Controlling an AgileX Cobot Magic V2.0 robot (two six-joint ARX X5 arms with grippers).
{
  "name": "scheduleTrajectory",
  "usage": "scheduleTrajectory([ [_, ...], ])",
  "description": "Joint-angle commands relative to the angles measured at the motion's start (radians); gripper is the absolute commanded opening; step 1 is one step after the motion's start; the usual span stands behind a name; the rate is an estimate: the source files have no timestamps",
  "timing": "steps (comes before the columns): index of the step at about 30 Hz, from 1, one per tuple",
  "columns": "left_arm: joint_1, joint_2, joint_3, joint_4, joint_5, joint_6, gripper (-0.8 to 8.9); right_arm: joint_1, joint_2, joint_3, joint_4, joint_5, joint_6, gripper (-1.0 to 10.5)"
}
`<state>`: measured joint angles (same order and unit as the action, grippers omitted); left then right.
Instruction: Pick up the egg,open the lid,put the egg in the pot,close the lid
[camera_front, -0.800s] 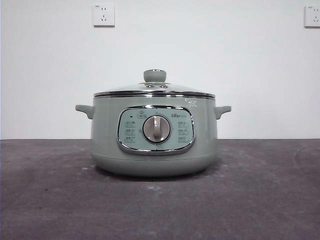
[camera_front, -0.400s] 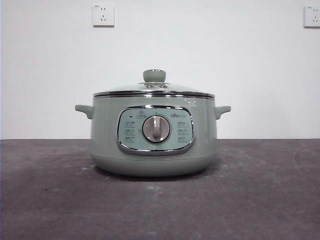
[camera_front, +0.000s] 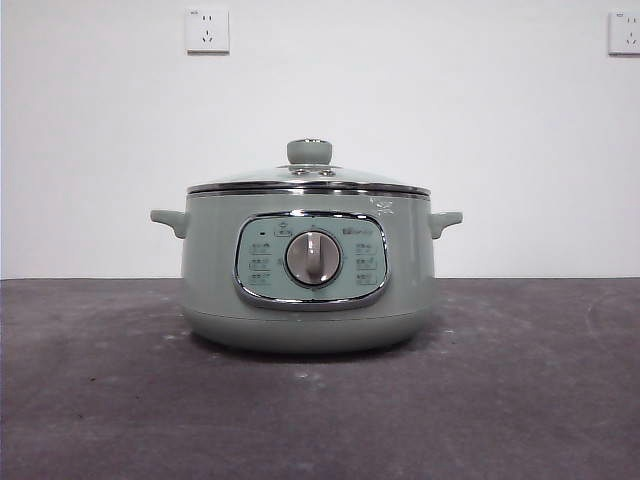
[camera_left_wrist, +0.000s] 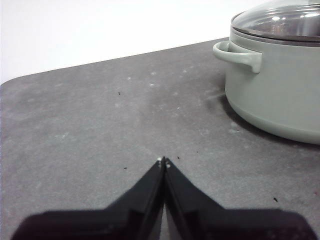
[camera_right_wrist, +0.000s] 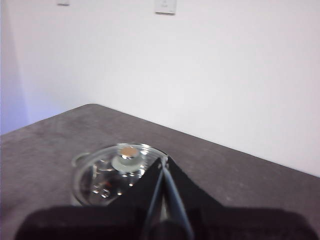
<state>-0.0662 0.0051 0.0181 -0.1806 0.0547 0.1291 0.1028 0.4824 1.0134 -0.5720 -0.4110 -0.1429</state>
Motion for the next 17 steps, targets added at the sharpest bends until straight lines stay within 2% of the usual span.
scheduleTrajectory([
  [1,0.003,-0.003,-0.014,0.001,-0.002,-0.008,-0.04,-0.005,-0.076,-0.175,0.049,0.063,0.054,0.0],
  [6,0.003,-0.003,-0.014,0.001,-0.002,-0.008,-0.04,-0.005,-0.216,-0.442,0.195,0.134,0.098,0.0],
  [12,0.003,-0.003,-0.014,0.000,-0.002,-0.008,-0.04,-0.005,-0.350,-0.701,0.377,0.259,0.171,0.0],
  [17,0.003,-0.003,-0.014,0.001,-0.002,-0.008,-0.04,-0.005,-0.404,-0.837,0.455,0.290,0.178,0.0],
])
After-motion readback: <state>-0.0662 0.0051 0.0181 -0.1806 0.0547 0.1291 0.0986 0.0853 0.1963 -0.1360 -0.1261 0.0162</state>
